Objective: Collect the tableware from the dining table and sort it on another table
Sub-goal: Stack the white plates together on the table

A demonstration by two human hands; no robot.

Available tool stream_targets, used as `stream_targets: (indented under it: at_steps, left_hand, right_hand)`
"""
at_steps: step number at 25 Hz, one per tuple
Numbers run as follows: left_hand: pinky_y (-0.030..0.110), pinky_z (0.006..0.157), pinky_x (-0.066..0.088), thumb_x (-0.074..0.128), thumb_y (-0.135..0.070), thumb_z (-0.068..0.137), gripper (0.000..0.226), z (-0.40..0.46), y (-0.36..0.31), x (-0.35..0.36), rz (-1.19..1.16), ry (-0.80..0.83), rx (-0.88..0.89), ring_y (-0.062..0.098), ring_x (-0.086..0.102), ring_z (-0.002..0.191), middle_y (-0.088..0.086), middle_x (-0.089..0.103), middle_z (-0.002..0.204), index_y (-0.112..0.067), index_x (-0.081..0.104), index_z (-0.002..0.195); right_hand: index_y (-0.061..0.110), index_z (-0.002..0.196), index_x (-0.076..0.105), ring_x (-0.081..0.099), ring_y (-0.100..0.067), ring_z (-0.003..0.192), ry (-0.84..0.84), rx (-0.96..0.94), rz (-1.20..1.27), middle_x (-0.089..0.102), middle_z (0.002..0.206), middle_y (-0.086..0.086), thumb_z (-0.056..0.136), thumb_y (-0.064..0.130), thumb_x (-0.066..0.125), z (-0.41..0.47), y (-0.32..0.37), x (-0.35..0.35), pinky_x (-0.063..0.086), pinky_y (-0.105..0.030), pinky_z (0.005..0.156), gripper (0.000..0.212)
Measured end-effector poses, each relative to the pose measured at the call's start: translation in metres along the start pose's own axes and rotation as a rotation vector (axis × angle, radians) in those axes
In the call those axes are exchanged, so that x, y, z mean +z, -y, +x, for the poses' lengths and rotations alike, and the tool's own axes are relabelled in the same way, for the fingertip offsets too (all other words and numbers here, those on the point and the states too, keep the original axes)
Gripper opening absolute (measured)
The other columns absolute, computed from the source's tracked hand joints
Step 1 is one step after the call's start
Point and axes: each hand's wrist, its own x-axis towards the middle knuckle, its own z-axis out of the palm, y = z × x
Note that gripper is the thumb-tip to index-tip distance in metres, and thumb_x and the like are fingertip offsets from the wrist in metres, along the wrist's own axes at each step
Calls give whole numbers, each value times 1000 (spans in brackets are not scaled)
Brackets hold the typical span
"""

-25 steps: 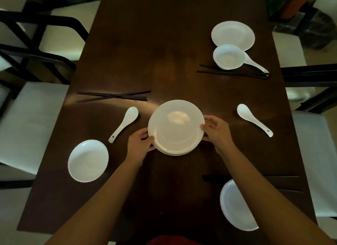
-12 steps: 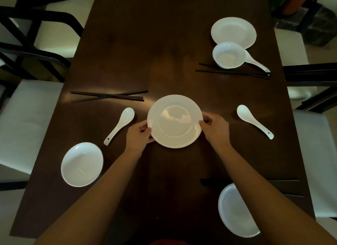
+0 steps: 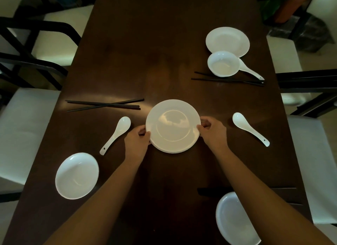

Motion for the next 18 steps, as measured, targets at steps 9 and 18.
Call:
stream_targets:
  at_steps: [9,18]
  left_hand:
    - [38,93,46,76,-22,73,37,-20,-1,9,765,269,1008,25,61,108,6,67,114,-18,66,108]
    - [30,103,28,71,-20,79,41,22,-34,35,687,194,890,19,53,121,1,61,127,-16,62,118]
  right_hand:
    - [17,108,65,64,-15,83,-25,34,55,68,95,-1,82,12,65,7,-4,0,56,-40,83,26]
    - [15,114,62,63,-13,82,8,-24,18,68,105,-5,87,16,56,49,12,-28,53,-24,74,27]
